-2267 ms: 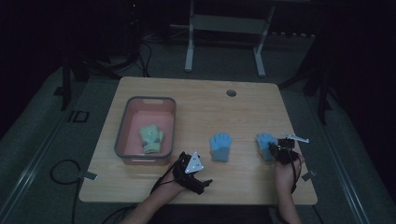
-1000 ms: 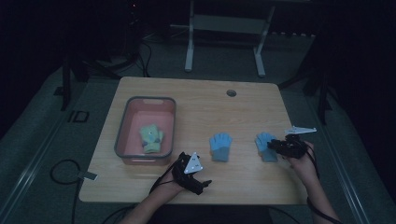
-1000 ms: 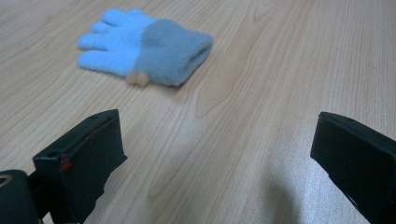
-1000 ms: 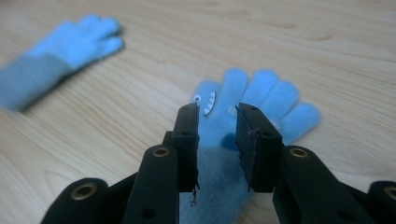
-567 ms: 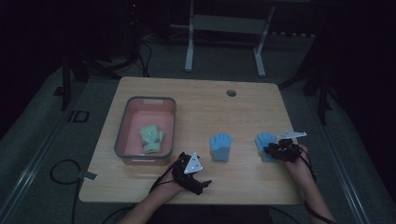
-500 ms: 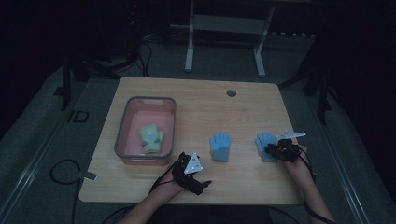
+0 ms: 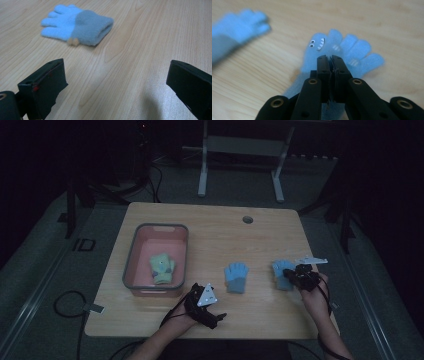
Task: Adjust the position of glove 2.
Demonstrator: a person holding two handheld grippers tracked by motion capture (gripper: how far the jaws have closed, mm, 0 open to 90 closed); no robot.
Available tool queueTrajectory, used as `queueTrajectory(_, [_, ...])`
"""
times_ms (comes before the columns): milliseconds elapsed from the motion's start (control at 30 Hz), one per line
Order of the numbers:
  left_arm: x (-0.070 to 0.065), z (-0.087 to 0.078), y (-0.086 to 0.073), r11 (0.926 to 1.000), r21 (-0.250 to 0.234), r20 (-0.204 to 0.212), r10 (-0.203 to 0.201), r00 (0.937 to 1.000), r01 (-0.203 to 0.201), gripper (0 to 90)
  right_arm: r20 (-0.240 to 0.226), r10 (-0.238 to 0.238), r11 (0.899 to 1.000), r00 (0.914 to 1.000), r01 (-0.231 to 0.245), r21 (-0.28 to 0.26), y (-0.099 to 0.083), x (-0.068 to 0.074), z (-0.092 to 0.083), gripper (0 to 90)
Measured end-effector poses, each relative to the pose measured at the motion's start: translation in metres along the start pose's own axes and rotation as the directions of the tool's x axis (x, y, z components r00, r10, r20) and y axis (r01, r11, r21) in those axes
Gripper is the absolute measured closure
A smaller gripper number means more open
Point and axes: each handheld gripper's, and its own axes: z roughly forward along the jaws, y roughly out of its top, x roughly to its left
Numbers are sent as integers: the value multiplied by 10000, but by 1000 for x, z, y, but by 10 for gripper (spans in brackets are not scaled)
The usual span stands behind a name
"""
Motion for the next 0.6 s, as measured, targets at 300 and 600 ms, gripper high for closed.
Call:
queueTrajectory(300, [0, 0, 0, 10000, -7, -4, -9, 10000, 9, 27, -256, -100, 9968, 9996, 80, -791, 36, 35, -24, 862])
queueTrajectory(600, [1, -1, 0, 10000, -36, -21, 14, 10000, -14, 28, -813, -151, 9945, 9966, 65, -1048, 62, 77, -13, 863])
